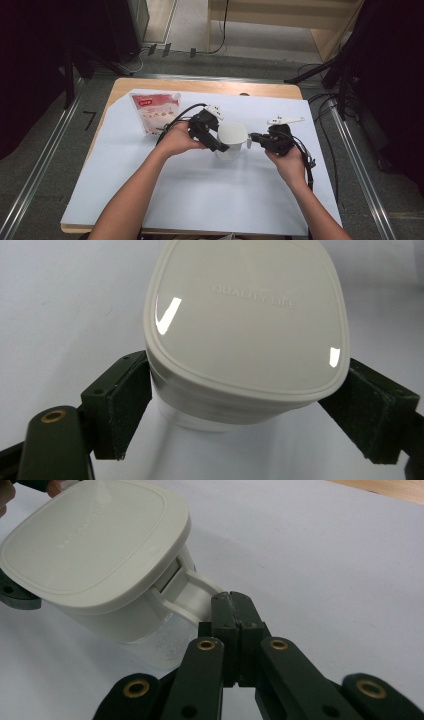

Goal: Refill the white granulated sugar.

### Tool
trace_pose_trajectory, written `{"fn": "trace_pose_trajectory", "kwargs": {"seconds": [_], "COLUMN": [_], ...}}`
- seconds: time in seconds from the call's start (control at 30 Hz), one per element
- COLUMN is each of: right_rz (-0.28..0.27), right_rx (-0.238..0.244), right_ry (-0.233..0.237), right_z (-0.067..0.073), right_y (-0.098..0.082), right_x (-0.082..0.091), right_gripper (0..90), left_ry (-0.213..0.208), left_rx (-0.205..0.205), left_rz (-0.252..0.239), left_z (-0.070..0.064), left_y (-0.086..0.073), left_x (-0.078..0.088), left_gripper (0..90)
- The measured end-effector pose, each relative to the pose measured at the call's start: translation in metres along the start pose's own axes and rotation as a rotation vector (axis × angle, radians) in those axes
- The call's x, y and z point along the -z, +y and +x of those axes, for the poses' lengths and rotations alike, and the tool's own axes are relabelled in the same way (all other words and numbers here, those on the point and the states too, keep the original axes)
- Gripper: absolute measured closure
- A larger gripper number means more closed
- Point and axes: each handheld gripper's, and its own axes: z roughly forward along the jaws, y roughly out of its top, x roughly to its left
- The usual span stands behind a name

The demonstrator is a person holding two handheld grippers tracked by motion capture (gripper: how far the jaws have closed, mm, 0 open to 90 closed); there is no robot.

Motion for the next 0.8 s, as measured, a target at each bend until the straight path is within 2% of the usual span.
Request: {"fn": "trace_pose_trajectory", "kwargs": {"seconds": [0.73, 0.8], "right_rz": [0.003, 0.004], "right_rx": [0.007, 0.007], "right_ry": [-0.001, 0.000], "right_z": [0.0011, 0.0012], "right_y": [0.0002, 0.0003], "right_x": [0.0003, 0.0004], "right_gripper": [90.0, 90.0], "left_ry": [-0.001, -0.013], "left_rx": [0.003, 0.015], "left_rz": [0.000, -0.045], "left_z": [-0.0009, 0.0008], "left_y": [0.0008, 0.0016], "left_x": [0.0023, 0.0074], "left_gripper": [16.2, 17.3]}}
